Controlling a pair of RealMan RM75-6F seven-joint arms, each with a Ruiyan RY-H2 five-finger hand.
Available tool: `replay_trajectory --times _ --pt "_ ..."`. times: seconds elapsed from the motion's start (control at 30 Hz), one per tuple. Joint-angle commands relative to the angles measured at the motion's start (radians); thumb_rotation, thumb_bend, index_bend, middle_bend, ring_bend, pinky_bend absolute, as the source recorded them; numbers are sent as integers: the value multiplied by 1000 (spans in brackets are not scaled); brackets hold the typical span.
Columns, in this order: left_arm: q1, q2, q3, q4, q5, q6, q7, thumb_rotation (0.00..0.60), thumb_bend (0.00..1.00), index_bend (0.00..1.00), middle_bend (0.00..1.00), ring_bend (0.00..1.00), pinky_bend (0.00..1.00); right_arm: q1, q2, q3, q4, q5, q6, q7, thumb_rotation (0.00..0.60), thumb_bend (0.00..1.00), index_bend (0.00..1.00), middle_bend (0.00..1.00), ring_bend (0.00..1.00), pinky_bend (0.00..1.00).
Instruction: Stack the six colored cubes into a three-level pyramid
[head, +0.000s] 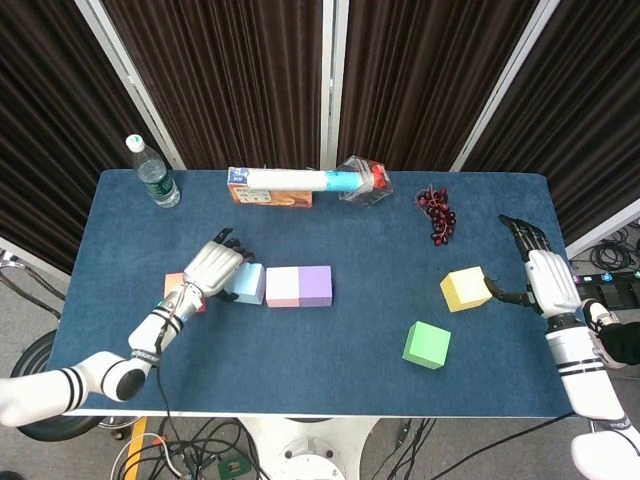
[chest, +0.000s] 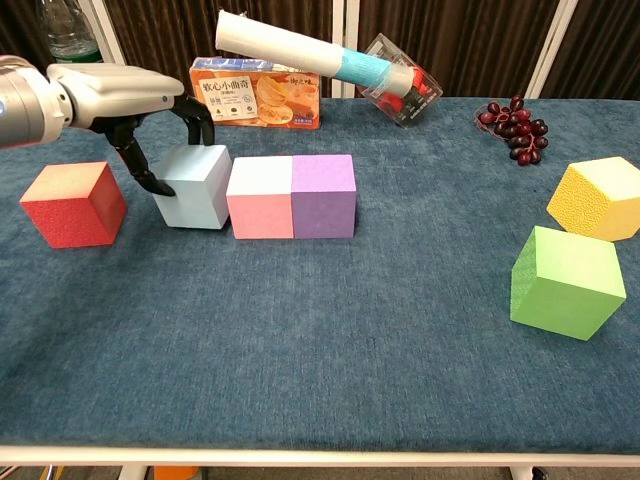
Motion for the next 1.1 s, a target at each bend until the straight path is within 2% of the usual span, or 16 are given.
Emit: replay_trajectory --times 0.03,0.2,0.47,1.1 --pt "-11 5 0 -47 -92 23 84 600 142 376 457 196 3 -1 1 0 2 -2 2 3 600 221 0 78 0 0" --pt "-23 -9 8 -75 -168 62 159 600 141 372 452 196 3 -7 2 -2 4 -4 7 9 600 222 0 78 0 0" --pt "-37 -37 17 -93 -219 97 201 600 137 371 451 196 3 -11 2 -5 7 -1 4 17 600 221 0 78 0 0" --pt "-57 -103 20 -59 -220 166 249 600 129 370 450 196 4 -24 9 -3 10 6 7 35 600 222 0 79 0 0"
